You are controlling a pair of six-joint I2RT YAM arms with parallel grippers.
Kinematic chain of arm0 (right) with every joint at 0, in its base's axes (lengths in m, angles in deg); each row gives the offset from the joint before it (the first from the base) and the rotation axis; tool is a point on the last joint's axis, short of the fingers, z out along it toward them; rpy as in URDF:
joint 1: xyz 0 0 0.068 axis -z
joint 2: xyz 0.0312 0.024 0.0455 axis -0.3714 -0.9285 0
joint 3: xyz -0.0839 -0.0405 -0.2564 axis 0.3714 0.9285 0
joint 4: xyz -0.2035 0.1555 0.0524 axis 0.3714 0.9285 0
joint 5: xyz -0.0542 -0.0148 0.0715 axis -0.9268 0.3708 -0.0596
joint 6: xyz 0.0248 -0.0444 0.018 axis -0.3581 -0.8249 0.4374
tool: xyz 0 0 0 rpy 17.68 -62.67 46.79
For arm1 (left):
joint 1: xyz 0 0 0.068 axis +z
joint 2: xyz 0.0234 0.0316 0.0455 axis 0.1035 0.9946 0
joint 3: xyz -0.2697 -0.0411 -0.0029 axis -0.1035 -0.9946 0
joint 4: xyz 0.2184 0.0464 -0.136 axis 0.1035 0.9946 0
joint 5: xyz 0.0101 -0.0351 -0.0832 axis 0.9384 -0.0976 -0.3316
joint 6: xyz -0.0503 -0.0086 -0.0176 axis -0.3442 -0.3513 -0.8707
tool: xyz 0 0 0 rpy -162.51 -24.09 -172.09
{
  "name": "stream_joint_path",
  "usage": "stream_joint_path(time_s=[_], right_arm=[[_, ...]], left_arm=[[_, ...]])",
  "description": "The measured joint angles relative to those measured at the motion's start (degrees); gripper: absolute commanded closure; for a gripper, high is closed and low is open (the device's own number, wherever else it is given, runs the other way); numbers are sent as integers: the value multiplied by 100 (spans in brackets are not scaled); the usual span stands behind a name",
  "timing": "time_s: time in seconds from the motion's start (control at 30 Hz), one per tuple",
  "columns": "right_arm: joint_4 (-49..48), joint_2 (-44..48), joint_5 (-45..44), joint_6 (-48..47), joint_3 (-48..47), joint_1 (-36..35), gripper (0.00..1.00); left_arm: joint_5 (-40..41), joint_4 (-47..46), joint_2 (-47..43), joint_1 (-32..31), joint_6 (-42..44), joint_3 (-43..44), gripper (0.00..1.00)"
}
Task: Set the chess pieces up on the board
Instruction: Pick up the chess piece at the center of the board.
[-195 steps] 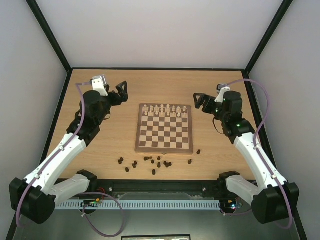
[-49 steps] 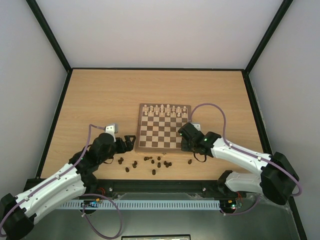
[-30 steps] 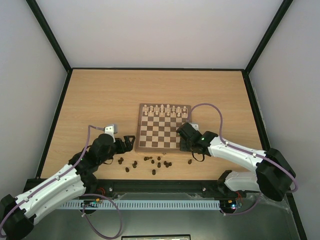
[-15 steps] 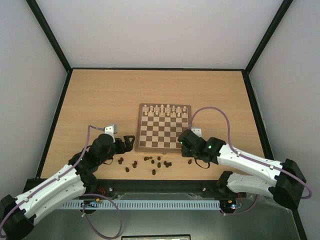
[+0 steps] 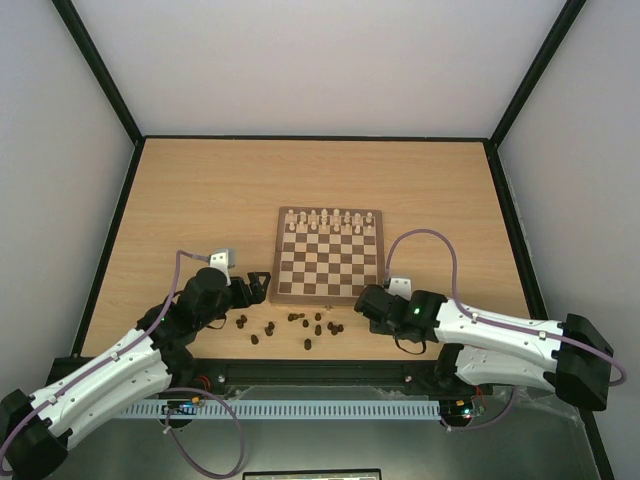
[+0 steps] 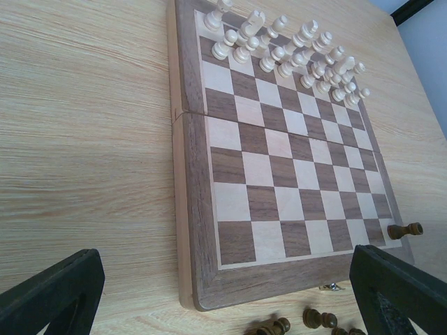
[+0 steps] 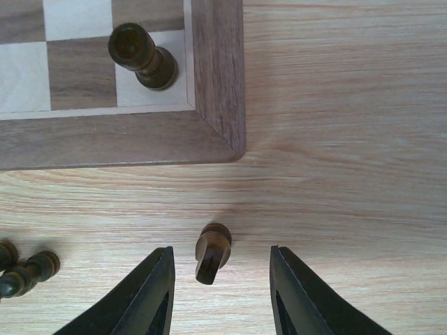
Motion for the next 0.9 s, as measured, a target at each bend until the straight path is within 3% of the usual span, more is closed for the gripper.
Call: stream_joint_path(time_s=[0.4, 0.9], right_arm=[[-208, -389, 15, 120, 28, -35, 70], [-433, -525, 63, 125, 153, -37, 92]], left_arm=[[0, 2, -81, 0, 17, 0, 1], [-11, 2, -107, 0, 13, 0, 1]])
